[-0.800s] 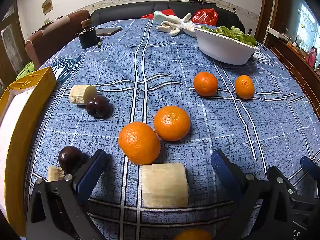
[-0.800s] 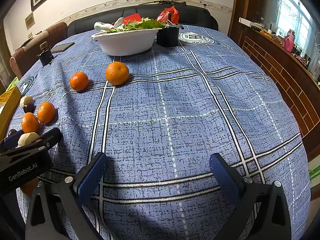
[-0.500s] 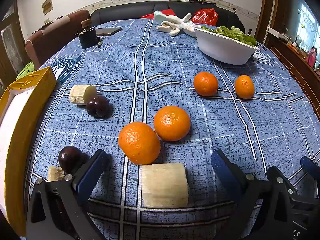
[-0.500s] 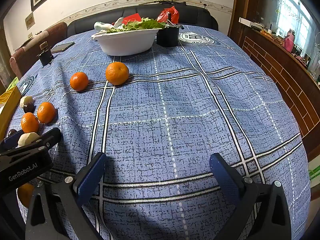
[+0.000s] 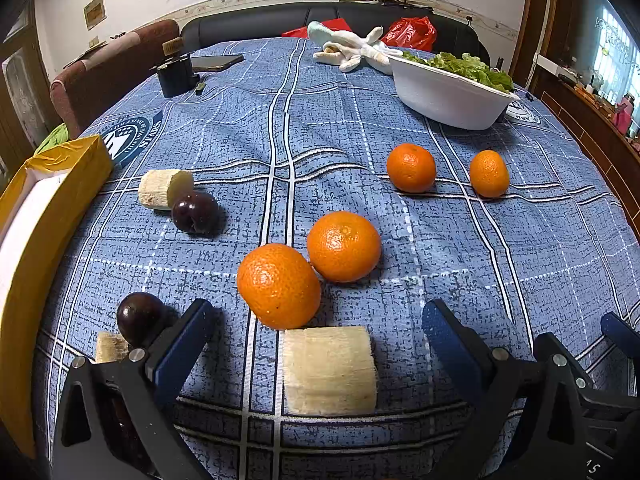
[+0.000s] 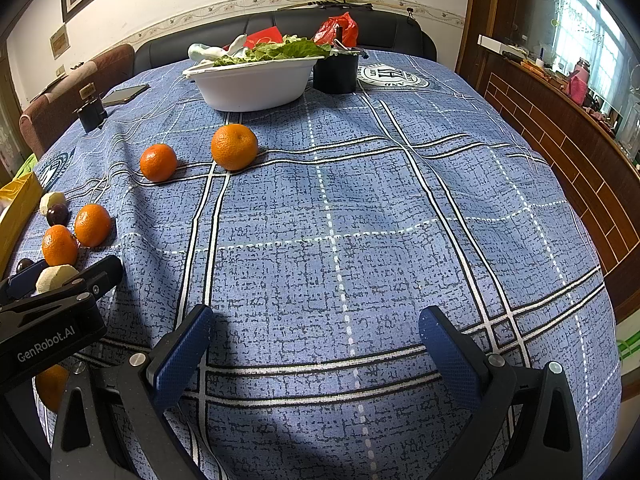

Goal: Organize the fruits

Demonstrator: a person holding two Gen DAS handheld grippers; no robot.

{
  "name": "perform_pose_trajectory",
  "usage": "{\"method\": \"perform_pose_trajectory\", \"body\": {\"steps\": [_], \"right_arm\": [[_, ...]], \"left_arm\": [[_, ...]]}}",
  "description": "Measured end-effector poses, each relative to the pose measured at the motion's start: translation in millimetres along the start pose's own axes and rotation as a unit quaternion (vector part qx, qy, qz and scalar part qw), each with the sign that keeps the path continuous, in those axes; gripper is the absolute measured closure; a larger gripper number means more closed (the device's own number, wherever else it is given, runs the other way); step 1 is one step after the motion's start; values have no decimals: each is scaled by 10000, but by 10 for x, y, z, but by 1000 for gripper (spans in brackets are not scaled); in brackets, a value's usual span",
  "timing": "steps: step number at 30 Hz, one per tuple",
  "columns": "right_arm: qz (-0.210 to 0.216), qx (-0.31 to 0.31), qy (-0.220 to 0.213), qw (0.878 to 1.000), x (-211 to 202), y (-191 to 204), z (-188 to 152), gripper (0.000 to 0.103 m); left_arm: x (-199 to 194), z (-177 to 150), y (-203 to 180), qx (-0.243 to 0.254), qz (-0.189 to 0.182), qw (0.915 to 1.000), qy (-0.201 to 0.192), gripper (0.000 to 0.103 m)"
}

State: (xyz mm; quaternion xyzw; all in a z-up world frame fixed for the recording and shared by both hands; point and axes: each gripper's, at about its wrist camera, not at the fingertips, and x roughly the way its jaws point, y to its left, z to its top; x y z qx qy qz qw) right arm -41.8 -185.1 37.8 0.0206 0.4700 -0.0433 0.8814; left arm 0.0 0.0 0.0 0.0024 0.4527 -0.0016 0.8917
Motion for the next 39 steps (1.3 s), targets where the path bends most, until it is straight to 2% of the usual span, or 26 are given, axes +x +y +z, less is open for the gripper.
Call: {"method": "perform_pose_trajectory", "body": {"steps": [25,32,39], "right_arm": [[2,2,-1,10000,-1,2,0,0],[2,2,-1,10000,1,0,0,0],[2,3,-2,10000,1,1,0,0]], "left_arm": [[-10,-3,0,-19,3,10000,7,0],[17,51,12,181,-127,9993,300,0],[7,35,6,288,-202,9989,319,0]]}}
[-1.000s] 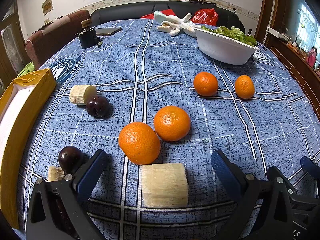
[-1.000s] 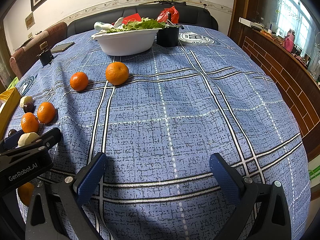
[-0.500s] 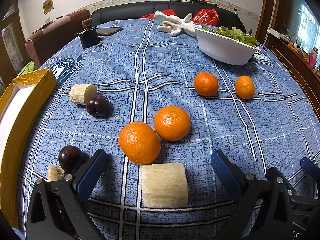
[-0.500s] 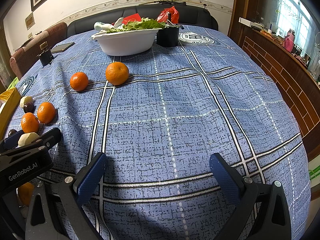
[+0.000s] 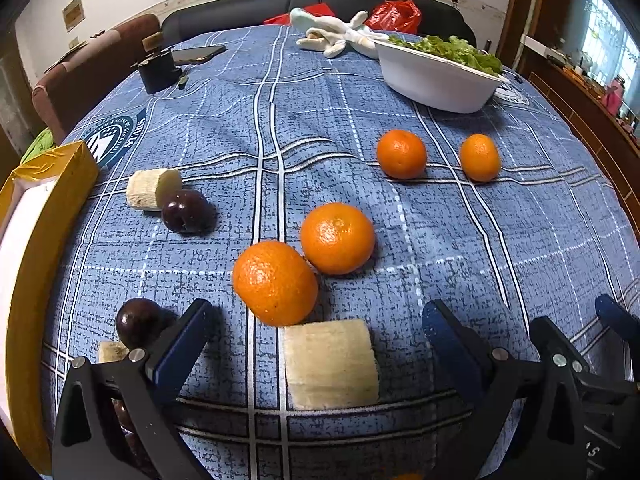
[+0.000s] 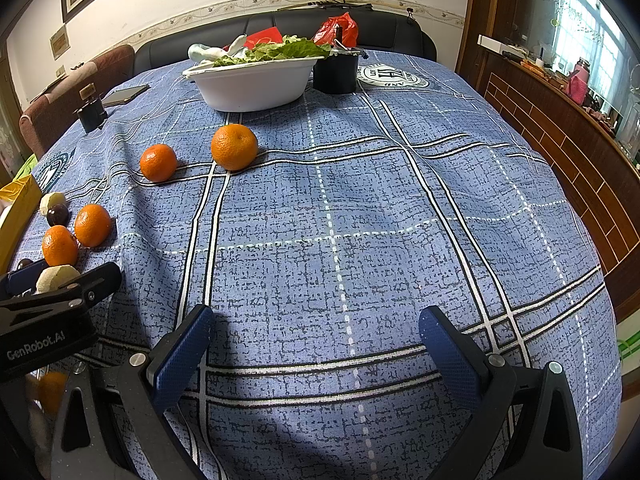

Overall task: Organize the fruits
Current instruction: 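Raise both tools and bring them over the scattered fruit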

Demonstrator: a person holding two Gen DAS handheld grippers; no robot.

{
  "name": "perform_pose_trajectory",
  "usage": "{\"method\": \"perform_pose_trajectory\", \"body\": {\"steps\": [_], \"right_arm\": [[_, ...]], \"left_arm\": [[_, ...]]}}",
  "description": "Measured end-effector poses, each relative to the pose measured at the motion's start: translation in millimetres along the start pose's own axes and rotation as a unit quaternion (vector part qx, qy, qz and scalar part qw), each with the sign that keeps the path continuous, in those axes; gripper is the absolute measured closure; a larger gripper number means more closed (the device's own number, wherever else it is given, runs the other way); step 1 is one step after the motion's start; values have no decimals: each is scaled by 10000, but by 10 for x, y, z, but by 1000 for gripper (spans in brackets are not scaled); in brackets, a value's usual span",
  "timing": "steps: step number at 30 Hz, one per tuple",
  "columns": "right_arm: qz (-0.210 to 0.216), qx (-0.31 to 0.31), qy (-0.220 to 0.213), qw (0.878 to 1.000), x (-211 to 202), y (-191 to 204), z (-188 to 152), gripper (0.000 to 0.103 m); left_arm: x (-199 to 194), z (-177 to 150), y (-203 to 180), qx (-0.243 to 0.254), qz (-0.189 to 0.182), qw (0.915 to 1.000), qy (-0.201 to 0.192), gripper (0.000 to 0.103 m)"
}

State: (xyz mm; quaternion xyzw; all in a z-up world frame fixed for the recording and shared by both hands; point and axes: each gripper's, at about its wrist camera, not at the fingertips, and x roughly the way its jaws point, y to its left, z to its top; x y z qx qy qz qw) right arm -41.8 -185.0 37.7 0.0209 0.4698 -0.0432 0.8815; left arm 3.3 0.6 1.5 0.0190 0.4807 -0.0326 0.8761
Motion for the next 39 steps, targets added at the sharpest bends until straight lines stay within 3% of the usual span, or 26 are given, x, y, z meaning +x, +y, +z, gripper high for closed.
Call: {"method": "perform_pose_trajectory", "body": {"steps": [5,7,12,14,18,22,27,31,35,39], "right_arm": [[8,6,-2,10000,-3,-2,0,0],[6,4,-1,10000,-2,3,1,0],[9,7,-1,10000,-3,4,1,0],[9,6,-1,10000,-3,5,1,0],[9,7,-1,10000,-4,6,1,0],[9,7,-1,10000,-4,8,1,0],[9,7,-1,10000,-3,9,1,0],[8,6,-1,10000,-3,10,2,0],[10,7,-1,10000,-3,11,2,0],[22,1,-1,10000,-1,12,6,0]], "left_arm": [[-89,-85,-26,135,31,9999,94,1],[-188,-132,1,203,-149,9997,73,1],[-687,-287,203,44,-444,9976,-530,2],[-887,-383,290,-22,-529,9957,-762,11],[-1113,-584,410,-76,-736,9946,-729,20],[-1416,-787,440,38,-802,9908,-1088,20],[-1675,-969,427,288,-1266,9840,-1222,19],[-1801,-1109,509,216,-1511,9788,-1366,19],[-1841,-1185,668,-52,-1774,9762,-1246,19],[-1977,-1311,808,-41,-1512,9782,-1420,19]]}}
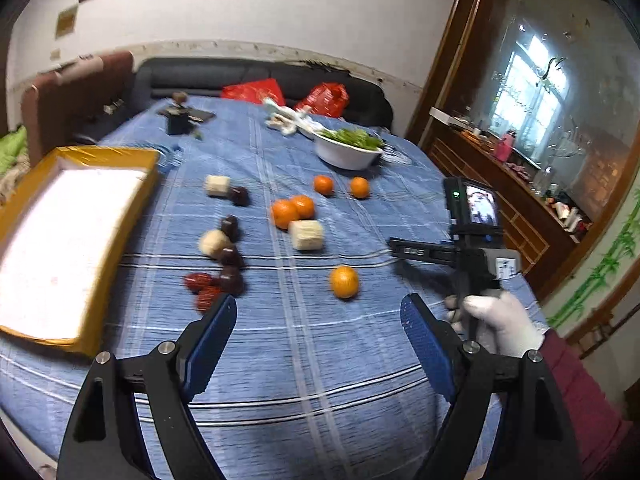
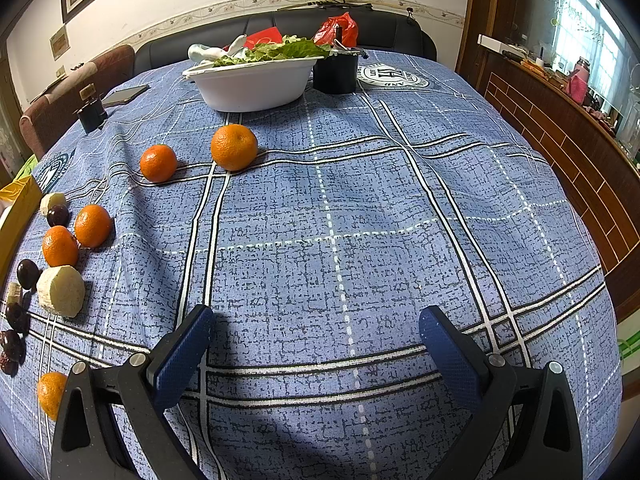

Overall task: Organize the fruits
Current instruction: 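Raise both tools and bring them over the scattered fruit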

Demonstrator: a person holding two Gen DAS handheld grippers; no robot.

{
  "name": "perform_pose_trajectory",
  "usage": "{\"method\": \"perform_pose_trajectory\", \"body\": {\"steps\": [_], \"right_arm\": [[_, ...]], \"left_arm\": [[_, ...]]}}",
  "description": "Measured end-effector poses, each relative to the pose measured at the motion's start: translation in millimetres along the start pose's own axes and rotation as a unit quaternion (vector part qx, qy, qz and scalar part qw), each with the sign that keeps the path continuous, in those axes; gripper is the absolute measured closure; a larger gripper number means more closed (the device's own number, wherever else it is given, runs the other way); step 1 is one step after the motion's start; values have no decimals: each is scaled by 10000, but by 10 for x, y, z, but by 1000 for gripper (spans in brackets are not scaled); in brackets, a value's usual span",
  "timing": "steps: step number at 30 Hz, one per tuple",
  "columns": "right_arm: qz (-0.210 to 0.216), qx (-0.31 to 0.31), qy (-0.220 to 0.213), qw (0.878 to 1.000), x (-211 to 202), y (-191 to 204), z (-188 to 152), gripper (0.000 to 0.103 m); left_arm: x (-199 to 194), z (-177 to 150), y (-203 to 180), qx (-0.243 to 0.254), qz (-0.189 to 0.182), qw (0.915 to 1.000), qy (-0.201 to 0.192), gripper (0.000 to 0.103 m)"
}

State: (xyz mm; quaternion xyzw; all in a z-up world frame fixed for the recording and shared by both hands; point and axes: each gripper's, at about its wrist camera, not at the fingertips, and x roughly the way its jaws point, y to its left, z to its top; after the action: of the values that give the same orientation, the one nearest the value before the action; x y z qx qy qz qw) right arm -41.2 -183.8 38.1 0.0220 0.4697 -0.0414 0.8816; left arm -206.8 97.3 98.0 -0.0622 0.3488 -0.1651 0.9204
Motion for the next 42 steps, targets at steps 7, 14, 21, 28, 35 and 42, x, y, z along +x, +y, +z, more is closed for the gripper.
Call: {"method": "perform_pose_trajectory", "body": {"steps": [7,14,21,28,35,42], "right_arm": [[192,67,-55,9998,-21,-73,-16,0],[297,147,-92,9994,-21,-86,6,0],[238,16,-16,9997,-21,-62,3,0],[123,-160,286,9994,17,-17,39,0],[129,-160,281,9994,3,-18,27,0],[98,-140,253,9995,-7,-15,25,0]], "left_arm": [[-69,-59,-10,314,239,9992,-84,11],[99,19,207,-163,54,9996,240,11],[-73,171,320,-36,603,9981,-77,15],[-407,198,273,-21,106,9991,-418,5],[-176,151,251,-136,-41,9998,139,5],[-388,265,422,-356,26,9992,-192,5]]}}
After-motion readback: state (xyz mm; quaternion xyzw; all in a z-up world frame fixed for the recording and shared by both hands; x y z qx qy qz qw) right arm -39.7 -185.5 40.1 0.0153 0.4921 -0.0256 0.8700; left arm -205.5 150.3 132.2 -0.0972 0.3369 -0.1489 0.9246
